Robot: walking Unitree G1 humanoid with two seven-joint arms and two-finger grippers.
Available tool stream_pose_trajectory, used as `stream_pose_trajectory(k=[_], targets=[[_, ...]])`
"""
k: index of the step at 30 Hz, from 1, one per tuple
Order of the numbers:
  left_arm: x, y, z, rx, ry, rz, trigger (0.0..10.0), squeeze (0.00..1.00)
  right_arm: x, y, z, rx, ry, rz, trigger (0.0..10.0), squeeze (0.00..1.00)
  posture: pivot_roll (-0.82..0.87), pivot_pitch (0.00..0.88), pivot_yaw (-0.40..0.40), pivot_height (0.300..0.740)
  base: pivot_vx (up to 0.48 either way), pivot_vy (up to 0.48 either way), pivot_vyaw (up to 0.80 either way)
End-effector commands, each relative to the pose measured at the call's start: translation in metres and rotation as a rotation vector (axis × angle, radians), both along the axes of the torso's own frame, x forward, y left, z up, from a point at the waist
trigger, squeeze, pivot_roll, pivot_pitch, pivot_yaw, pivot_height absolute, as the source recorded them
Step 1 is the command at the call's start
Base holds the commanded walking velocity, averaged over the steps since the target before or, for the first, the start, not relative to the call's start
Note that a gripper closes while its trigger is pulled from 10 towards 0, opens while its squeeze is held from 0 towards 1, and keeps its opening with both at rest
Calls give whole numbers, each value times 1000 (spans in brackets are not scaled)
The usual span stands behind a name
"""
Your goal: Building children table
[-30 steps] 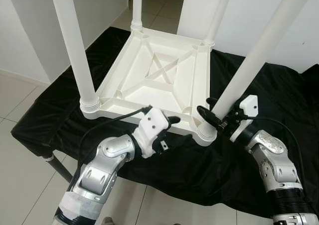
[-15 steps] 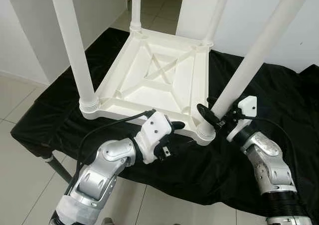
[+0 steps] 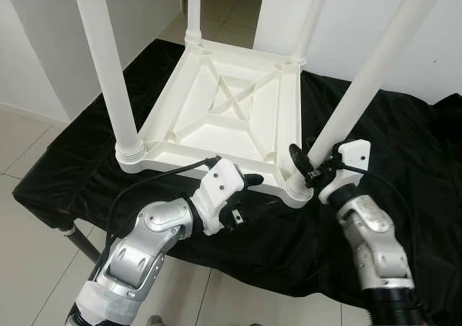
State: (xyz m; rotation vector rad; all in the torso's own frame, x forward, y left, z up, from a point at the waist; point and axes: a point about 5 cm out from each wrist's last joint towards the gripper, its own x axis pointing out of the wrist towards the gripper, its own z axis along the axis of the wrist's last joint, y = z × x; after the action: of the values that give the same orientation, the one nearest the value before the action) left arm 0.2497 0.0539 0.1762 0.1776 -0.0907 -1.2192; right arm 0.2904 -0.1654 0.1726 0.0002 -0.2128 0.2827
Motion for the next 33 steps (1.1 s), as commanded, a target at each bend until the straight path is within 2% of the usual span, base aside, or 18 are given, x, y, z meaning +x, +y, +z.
stream_pose_trajectory(k=[1, 3, 10, 11, 12, 14, 16, 19, 28, 29, 30, 31, 33], targets=[[1, -1, 1, 6, -3, -15, 10000, 0, -2, 2, -16, 5, 92, -45, 10000, 0, 37, 103, -80, 740, 0, 0, 0], [2, -1, 0, 7, -4, -10, 10000, 0, -2, 6, -17, 43, 115, -103, 10000, 0, 38, 99, -79, 740, 0, 0, 0], [3, 0, 0, 7, -4, -4, 10000, 0, -5, 14, -20, 85, 137, -191, 10000, 0, 42, 93, -85, 740, 0, 0, 0], [4, 0, 0, 6, -4, -2, 10000, 0, -7, 19, -21, 95, 141, -241, 10000, 0, 44, 93, -88, 740, 0, 0, 0], [4, 0, 0, 6, -4, -2, 10000, 0, -7, 19, -21, 95, 141, -241, 10000, 0, 44, 93, -88, 740, 0, 0, 0], [5, 0, 0, 3, -6, 3, 10000, 0, -12, 30, -26, 132, 173, -347, 10000, 0, 48, 85, -98, 740, 0, 0, 0], [5, -1, 0, 1, -8, 5, 10000, 0, -14, 36, -28, 140, 184, -371, 10000, 0, 49, 82, -102, 740, 0, 0, 0], [6, -1, 1, -5, -10, 6, 10000, 0, -15, 43, -25, 144, 179, -363, 10000, 0, 46, 77, -104, 740, 0, 0, 0], [6, -4, 0, -8, -11, -3, 10000, 0, -15, 46, -21, 171, 159, -316, 10000, 0, 39, 65, -107, 740, 0, 0, 0], [6, -5, 0, -8, -13, -4, 10000, 0, -15, 45, -19, 187, 140, -313, 10000, 204, 40, 65, -107, 740, 0, 0, 0], [6, -5, 0, -7, -13, -4, 10000, 0, -15, 43, -16, 196, 116, -309, 10000, 808, 39, 65, -107, 740, 0, 0, 0], [6, -5, 0, -6, -15, -5, 10000, 0, -15, 43, -14, 216, 105, -305, 10000, 1000, 39, 65, -107, 740, 0, 0, 0], [6, -5, 0, -6, -16, -6, 10000, 0, -16, 43, -12, 230, 97, -297, 10000, 1000, 39, 65, -107, 740, 0, 0, 0]])
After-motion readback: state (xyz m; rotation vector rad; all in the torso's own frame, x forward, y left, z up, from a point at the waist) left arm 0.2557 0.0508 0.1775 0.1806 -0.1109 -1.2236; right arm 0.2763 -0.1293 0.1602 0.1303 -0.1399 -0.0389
